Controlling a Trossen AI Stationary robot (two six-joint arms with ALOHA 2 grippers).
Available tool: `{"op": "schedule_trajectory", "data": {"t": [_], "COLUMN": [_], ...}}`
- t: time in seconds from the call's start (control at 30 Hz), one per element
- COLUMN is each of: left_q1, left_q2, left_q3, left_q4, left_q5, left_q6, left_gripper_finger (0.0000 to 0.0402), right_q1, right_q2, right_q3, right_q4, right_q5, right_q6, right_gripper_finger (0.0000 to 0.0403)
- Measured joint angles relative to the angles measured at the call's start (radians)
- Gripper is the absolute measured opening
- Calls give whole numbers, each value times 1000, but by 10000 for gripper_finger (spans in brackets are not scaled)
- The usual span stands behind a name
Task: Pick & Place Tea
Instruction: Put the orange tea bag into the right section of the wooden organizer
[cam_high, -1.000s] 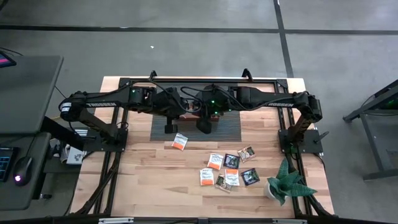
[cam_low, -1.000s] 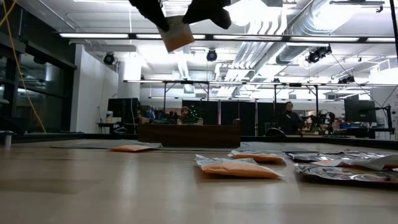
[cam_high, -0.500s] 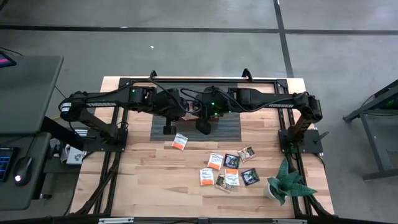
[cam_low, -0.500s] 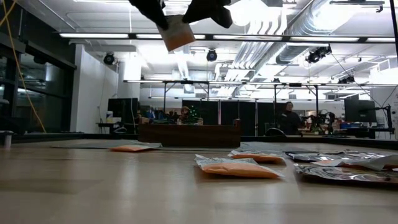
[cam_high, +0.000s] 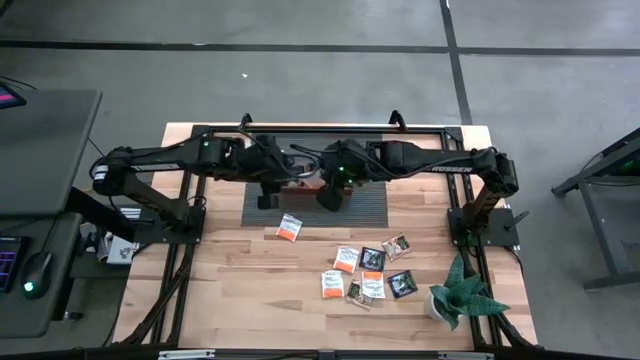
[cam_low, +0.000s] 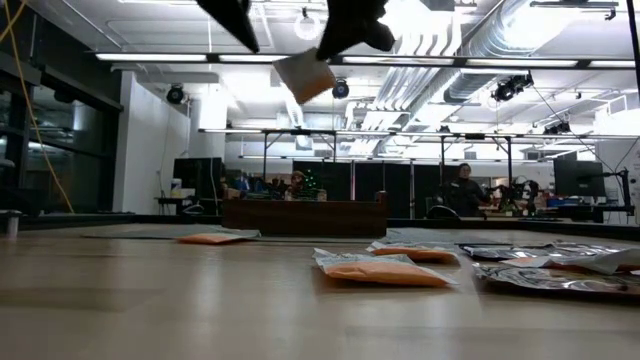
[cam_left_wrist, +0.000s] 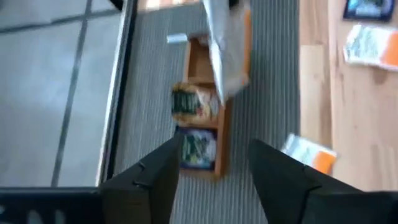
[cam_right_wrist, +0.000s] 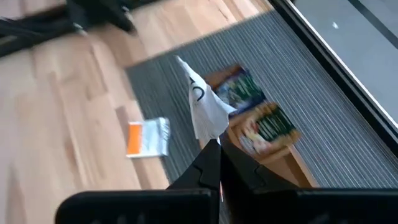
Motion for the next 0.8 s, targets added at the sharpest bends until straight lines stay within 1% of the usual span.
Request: {"op": "schedule_trajectory", "data": {"t": [0.03,0.1,0.17,0.2,0.27,0.37,0.43,0.5,0.53,0.67,0.7,0.8], "left_q1": [5,24,51,69,100,150,157,155,153,149,149,148], "left_q2": [-10,-24,-65,-83,-123,-202,-253,-294,-307,-331,-330,-336], "left_q3": [-1,2,-35,-62,-130,-288,-386,-468,-499,-607,-625,-677], "left_q4": [-17,7,18,26,126,181,286,292,336,446,494,561], "left_q5": [4,32,74,90,137,234,282,308,315,398,420,471], "left_q6": [-7,-16,-33,-38,-61,-111,-160,-206,-226,-311,-329,-374], "left_gripper_finger": [190,192,193,193,193,193,193,193,193,193,193,193], "right_q1": [-6,-21,-36,-44,-56,-79,-96,-117,-127,-181,-195,-241], "right_q2": [0,0,0,0,0,-9,-28,-62,-81,-162,-174,-201], "right_q3": [0,0,0,0,0,-41,-123,-236,-295,-521,-570,-687], "right_q4": [-17,-42,-49,-50,-57,-38,17,126,186,464,521,671], "right_q5": [6,21,25,26,30,38,16,-16,-27,-102,-116,-159], "right_q6": [3,3,3,3,-1,-4,-4,-1,2,1,3,-4], "right_gripper_finger": [0,0,0,0,0,0,0,0,0,0,0,0]}}
